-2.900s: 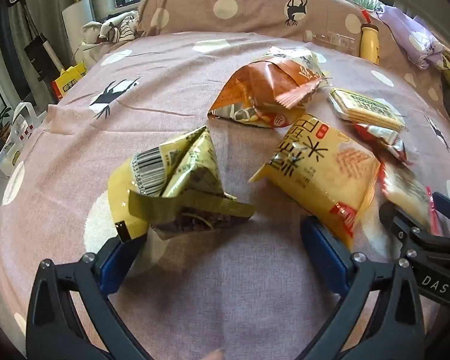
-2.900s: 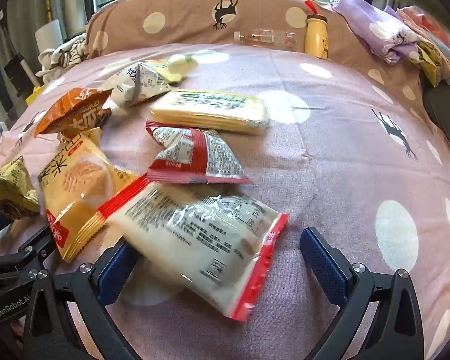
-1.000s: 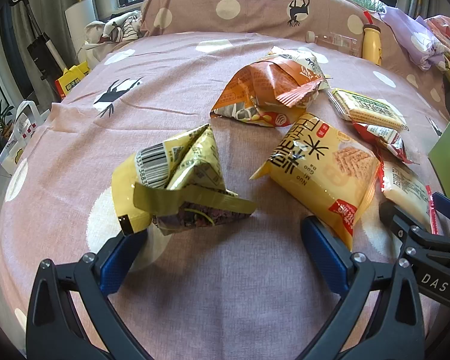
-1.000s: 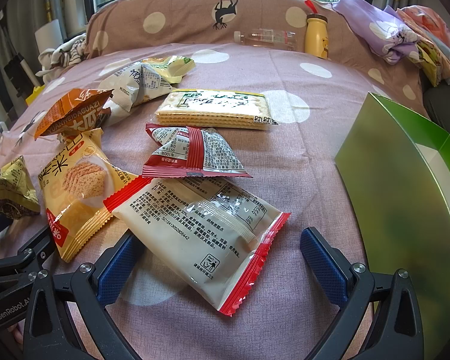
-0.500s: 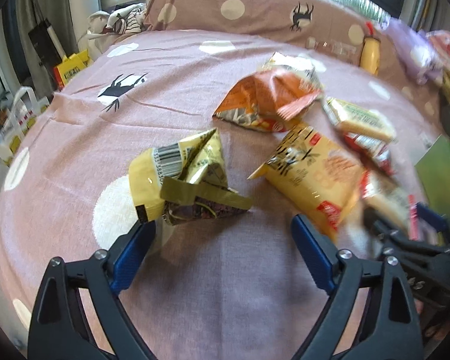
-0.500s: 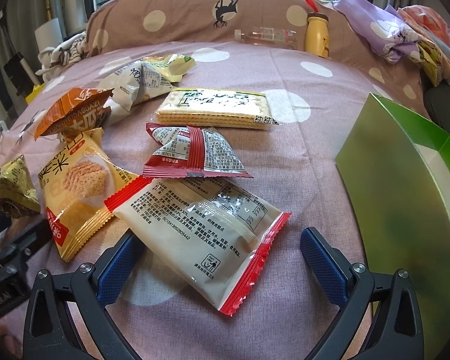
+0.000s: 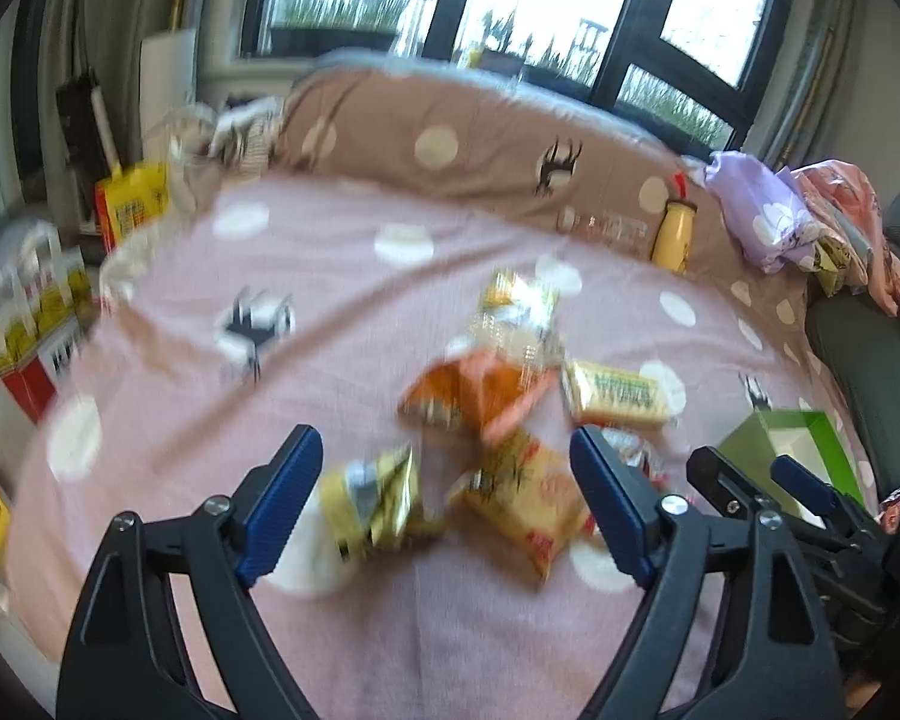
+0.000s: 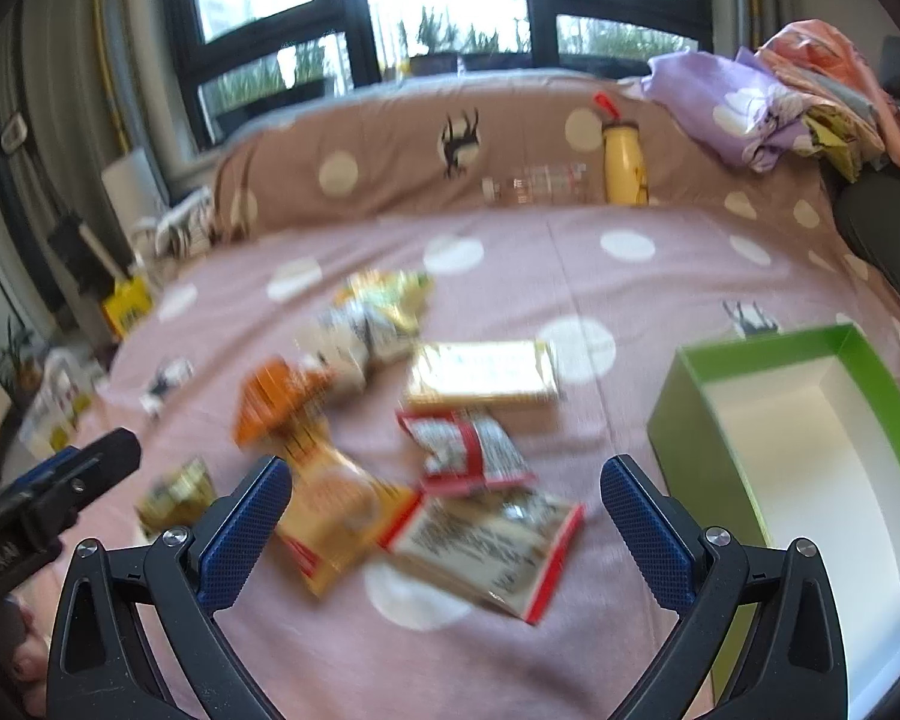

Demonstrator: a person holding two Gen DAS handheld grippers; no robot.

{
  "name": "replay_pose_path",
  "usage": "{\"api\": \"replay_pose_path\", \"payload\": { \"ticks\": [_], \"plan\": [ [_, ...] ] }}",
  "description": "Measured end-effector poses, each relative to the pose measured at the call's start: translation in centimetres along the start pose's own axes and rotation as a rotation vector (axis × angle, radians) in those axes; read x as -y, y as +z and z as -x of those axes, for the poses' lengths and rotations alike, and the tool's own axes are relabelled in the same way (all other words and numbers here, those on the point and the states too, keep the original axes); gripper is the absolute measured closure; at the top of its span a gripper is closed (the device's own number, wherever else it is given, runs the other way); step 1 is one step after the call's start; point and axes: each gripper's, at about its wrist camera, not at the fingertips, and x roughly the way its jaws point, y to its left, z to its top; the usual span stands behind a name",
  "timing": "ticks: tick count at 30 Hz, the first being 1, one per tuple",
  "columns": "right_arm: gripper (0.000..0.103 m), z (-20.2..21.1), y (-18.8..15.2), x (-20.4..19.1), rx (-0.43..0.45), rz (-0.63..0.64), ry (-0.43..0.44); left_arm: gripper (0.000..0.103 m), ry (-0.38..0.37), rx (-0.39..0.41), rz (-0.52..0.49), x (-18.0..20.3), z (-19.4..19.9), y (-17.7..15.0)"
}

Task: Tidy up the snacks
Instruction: 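Lower the right gripper onto the gold folded snack wrapper and close it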

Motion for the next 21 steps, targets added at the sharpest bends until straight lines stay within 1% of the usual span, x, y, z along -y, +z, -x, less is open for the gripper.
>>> {"api": "replay_pose_path", "payload": {
  "ticks": [1, 2, 4, 5, 7, 8, 9, 10, 11, 12, 13, 14, 15, 18, 19, 21],
  "plan": [
    [0.001, 0.0, 0.9, -0.3, -0.001, -0.013, 0.012, 0.022, -0.010, 0.008, 0.004, 0.0, 0.1, 0.6],
    [0.001, 0.0, 2.0, -0.7, -0.015, -0.024, 0.005, 0.023, -0.026, 0.016, 0.020, -0.2, 0.2, 1.2],
    [0.001, -0.1, 3.7, -1.4, -0.036, -0.039, 0.022, 0.023, -0.051, 0.013, 0.044, -1.0, 0.0, 1.6],
    [0.001, -0.3, 4.1, -1.7, -0.040, -0.044, 0.058, 0.024, -0.065, 0.009, 0.051, -1.5, -0.3, 1.4],
    [0.001, -1.3, 4.0, -2.2, -0.064, -0.032, 0.148, 0.026, -0.084, -0.027, 0.059, -2.4, -1.2, 0.7],
    [0.001, -2.0, 3.5, -2.5, -0.085, -0.026, 0.199, 0.031, -0.094, -0.052, 0.069, -3.0, -1.8, 0.3],
    [0.005, -3.0, 2.8, -2.8, -0.119, -0.029, 0.259, 0.034, -0.094, -0.076, 0.086, -3.7, -2.3, -0.2],
    [0.013, -4.0, 2.3, -3.2, -0.166, -0.038, 0.303, 0.039, -0.082, -0.109, 0.118, -4.5, -2.9, -0.7],
    [0.016, -4.7, 1.9, -3.6, -0.207, -0.047, 0.318, 0.042, -0.067, -0.143, 0.149, -5.3, -3.5, -1.2],
    [0.023, -5.5, 1.6, -4.1, -0.245, -0.047, 0.318, 0.044, -0.059, -0.177, 0.176, -5.8, -4.0, -1.7],
    [0.027, -6.0, 1.4, -4.7, -0.260, -0.036, 0.316, 0.047, -0.067, -0.224, 0.210, -6.6, -4.7, -2.3],
    [0.029, -6.5, 1.1, -5.3, -0.273, -0.020, 0.322, 0.047, -0.079, -0.252, 0.227, -7.0, -5.1, -2.6],
    [0.032, -7.1, 0.8, -5.9, -0.293, -0.020, 0.347, 0.047, -0.092, -0.278, 0.253, -7.5, -5.6, -2.9],
    [0.041, -8.6, 0.2, -7.0, -0.366, -0.055, 0.447, 0.047, -0.131, -0.311, 0.316, -8.1, -5.9, -3.2],
    [0.042, -9.1, 0.0, -7.5, -0.384, -0.061, 0.476, 0.047, -0.139, -0.313, 0.313, -8.0, -5.8, -3.2],
    [0.042, -9.9, -0.6, -8.5, -0.418, -0.064, 0.523, 0.048, -0.130, -0.313, 0.285, -7.6, -5.8, -3.2]
  ]
}}
